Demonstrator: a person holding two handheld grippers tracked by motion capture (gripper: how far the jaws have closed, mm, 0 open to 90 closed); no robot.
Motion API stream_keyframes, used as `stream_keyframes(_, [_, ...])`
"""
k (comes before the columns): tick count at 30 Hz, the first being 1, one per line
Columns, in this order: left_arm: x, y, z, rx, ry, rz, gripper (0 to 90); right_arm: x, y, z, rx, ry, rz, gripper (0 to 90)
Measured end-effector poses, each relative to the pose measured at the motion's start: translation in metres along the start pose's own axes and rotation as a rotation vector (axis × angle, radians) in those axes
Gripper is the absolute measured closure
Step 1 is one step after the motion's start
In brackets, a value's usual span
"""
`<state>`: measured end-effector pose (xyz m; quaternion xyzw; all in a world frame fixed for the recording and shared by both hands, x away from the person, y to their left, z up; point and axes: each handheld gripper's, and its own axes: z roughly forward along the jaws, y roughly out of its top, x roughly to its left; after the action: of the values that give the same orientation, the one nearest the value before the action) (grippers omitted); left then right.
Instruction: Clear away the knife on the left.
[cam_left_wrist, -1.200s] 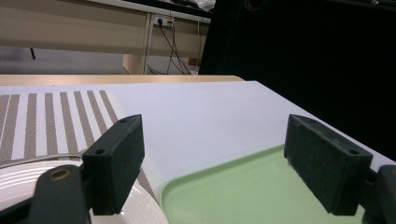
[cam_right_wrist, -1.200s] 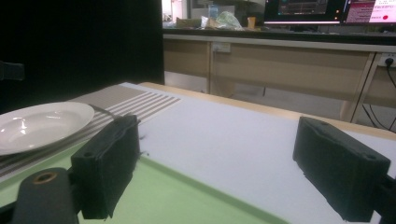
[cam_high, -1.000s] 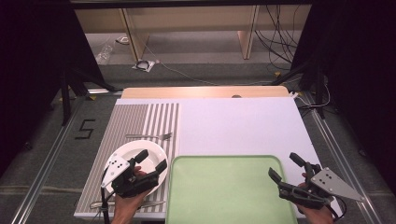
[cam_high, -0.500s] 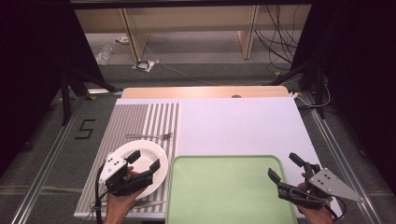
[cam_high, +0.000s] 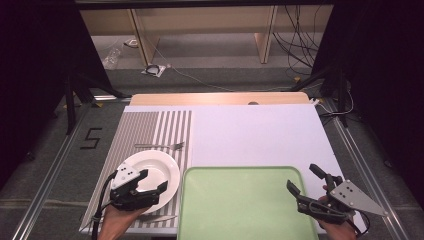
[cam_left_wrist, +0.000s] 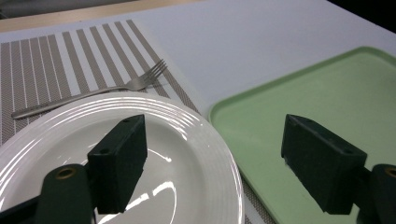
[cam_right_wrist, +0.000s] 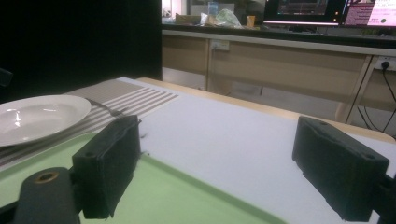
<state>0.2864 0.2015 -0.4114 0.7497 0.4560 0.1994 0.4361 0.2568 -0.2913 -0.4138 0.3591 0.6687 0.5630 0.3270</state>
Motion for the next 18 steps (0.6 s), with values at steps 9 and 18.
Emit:
stream_keyframes(9, [0.0035, 0.001, -0.0006, 0.106, -0.026, 0.042, 22.5, -0.0001, -0.0008, 0.0008, 0.009, 0.001, 0.004, 16.1])
stream_keyframes(18, [0.0083, -0.0044, -0.0068, 0.211, -0.034, 0.112, 24.0, 0.0, -0.001, 0.0007, 0.01, 0.001, 0.005, 16.3])
